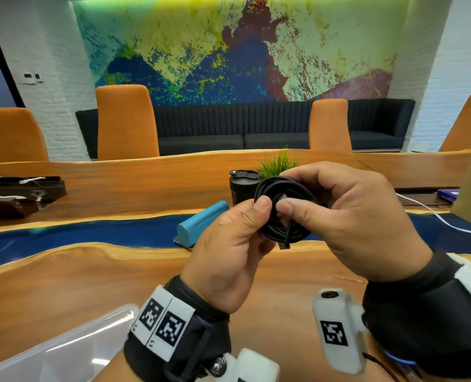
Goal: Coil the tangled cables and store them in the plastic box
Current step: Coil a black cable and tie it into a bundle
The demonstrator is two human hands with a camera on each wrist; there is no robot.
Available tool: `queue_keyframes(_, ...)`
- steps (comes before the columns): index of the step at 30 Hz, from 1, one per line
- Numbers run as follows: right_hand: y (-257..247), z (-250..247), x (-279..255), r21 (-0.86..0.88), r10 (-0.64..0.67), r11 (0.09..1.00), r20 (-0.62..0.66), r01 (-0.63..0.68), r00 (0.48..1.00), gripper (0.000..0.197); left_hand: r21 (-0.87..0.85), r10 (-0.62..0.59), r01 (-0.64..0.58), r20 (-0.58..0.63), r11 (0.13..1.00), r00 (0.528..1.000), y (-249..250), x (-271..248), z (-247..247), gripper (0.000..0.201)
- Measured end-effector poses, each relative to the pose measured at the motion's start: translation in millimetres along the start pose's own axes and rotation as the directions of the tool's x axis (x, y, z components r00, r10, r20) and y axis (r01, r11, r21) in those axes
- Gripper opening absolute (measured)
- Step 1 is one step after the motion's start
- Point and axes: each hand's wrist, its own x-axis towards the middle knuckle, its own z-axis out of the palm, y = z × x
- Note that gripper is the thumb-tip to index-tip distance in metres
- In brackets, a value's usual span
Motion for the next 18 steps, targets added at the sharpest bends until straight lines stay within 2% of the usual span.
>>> queue_keyframes(3,1.6,-7.1,1.2,0.162,0.038,0.986,0.056,-0.047,0.998,0.034,-0.163,-0.06,0.066,0.046,0.984,0.997,-4.9,-0.7,4.7,0.039)
queue_keyframes(7,4.0,-4.2,1.7,0.242,0.026,0.969,0.047,-0.037,0.999,0.033,-0.153,-0.044,0.047,0.021,0.987,0.999,-2.6,0.6,4.7,0.039)
queue_keyframes(14,4.7,0.4,0.2,0.199,0.016,0.98,0.029,-0.021,0.999,0.029,0.106,0.011,-0.01,-0.004,0.994,1.0,6.3,-0.8,-1.9,0.039)
queue_keyframes(18,8.7,10.3,-0.9,0.143,0.089,0.986,-0.047,-0.082,0.995,0.025,0.36,0.051,-0.061,0.037,0.931,0.998,9.4,-0.3,-3.8,0.038)
